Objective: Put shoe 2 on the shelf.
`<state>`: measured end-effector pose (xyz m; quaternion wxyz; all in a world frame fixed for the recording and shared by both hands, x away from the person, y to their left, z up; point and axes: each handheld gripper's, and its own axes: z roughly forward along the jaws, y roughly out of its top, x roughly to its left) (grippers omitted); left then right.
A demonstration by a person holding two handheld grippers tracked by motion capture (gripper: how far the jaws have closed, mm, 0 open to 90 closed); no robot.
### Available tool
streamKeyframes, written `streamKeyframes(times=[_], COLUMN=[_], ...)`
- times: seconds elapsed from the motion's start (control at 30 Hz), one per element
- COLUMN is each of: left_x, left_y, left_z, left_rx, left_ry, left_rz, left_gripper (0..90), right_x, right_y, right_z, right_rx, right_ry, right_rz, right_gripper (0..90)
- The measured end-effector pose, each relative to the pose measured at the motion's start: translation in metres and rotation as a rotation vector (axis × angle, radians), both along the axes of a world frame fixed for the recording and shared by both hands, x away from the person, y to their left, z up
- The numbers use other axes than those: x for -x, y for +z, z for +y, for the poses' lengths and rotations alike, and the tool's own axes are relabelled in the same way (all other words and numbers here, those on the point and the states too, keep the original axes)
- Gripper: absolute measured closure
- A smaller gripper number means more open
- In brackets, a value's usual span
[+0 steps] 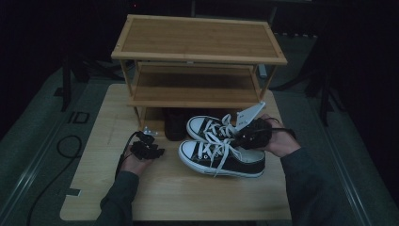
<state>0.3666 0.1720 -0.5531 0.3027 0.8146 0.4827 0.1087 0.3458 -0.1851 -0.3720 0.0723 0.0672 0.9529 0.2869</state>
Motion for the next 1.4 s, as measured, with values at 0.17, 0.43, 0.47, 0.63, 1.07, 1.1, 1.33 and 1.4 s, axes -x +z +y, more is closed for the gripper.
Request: streamKeyframes(times=[0.17,0.43,0.47,0.63,1.07,1.1,1.33,1.4], left_x=[0.0,0.0,0.0,0.0,0.0,0.0,0.0,0.0], left_y=[0.0,0.0,0.0,0.0,0.0,0.001,0.0,0.0], left_z=[0.0,0.0,0.0,0.0,0.002,0.002,0.001,0.001], left_rx=[-0.003,-0.002,-0.001,0.0,-0.003,-0.006,0.0,-0.004], left_ry=[-0.001,-0.002,-0.001,-0.001,-0.011,-0.013,-0.004,-0.008], left_rz=[-0.001,0.002,0.002,0.005,0.008,0.01,0.006,0.006], left_gripper=[61.0,61.0,61.0,61.0,61.0,61.0,61.0,60.9], right_x=[-0.001,-0.005,-0.005,-0.006,-0.027,-0.029,-0.042,-0.046], right_y=[0.01,0.024,0.026,0.037,0.063,0.063,0.071,0.073], right_z=[0.004,0.011,0.013,0.02,0.026,0.026,0.024,0.024], right_rx=[-0.006,-0.012,-0.018,-0.019,-0.044,-0.045,-0.037,-0.035], right_ry=[0.011,0.038,0.04,0.047,-0.002,-0.008,-0.026,-0.032], right_rz=[-0.016,-0.03,-0.033,-0.049,-0.078,-0.077,-0.085,-0.084], right_gripper=[85.0,85.0,85.0,85.0,85.0,85.0,85.0,85.0])
